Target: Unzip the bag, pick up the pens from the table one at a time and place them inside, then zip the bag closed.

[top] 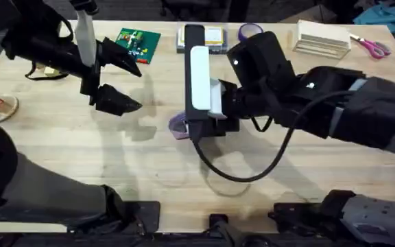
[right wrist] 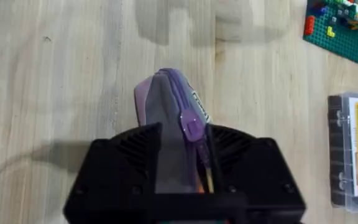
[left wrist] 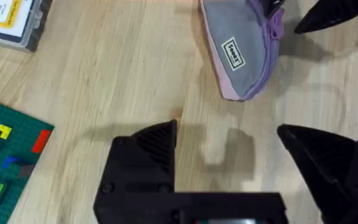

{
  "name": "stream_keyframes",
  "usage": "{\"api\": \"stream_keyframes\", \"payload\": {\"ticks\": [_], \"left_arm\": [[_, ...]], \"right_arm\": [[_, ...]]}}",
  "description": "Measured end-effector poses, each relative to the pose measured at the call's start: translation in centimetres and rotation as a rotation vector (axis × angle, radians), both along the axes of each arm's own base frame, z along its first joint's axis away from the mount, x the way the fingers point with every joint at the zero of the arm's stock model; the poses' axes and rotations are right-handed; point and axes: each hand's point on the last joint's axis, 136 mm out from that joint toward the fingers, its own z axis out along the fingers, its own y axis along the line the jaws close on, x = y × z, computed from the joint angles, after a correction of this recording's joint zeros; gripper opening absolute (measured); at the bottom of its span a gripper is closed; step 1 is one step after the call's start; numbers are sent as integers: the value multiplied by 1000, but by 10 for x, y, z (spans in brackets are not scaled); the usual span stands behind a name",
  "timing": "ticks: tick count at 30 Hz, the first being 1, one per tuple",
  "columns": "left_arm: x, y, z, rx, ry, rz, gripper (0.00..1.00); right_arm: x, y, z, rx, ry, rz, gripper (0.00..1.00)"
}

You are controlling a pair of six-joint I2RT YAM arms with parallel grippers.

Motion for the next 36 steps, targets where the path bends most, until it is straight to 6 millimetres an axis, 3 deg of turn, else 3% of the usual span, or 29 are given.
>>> {"api": "stream_keyframes", "payload": {"ticks": [9, 16, 29, 36], "left_arm": [[0, 0, 0, 0, 0, 0, 993], [0, 0, 0, 0, 0, 0, 993], [0, 0, 0, -1, 1, 0, 993], [-1, -1, 1, -10, 6, 1, 993]], "right_arm": [[1, -1, 0, -4, -5, -6, 232], [4, -2, 0, -7, -10, -16, 37], [5, -3, 1, -8, -15, -26, 32], [3, -5, 25, 43, -50, -44, 32]]}}
